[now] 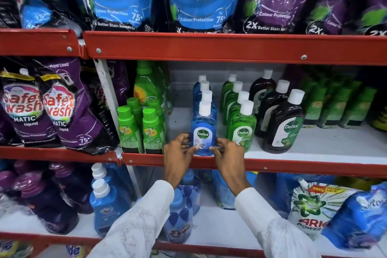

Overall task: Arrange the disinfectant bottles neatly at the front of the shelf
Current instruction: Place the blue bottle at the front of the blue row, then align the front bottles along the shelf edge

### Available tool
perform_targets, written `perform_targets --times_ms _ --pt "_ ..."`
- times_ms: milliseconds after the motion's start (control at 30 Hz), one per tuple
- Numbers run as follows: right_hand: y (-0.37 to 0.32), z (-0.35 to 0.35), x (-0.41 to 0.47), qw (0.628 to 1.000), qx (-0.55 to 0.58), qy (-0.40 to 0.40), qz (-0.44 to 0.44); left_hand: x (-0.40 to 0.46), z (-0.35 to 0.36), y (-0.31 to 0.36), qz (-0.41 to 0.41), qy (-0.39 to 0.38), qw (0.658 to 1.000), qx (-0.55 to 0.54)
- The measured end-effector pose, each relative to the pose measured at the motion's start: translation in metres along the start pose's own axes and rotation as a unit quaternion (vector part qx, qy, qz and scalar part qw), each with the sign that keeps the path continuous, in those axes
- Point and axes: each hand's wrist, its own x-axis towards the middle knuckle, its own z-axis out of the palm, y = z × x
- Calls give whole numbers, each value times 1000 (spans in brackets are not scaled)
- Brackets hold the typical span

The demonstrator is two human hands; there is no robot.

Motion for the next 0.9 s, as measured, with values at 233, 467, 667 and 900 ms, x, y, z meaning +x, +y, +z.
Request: perform_targets --times_ms 233,467,667,900 --pt "5 2 1 1000 -6 12 -2 -1 3 -2 -4 11 1000 -20" --pt "8 3 2 1000 -2 22 0 -1 5 -3 -1 13 1000 -23" --pt "8 -12 -6 998 52 30 19 -14 2 8 8 55 998 -14" --pt "40 -72 -15 977 45 206 -17 -60 48 46 76 102 991 -36"
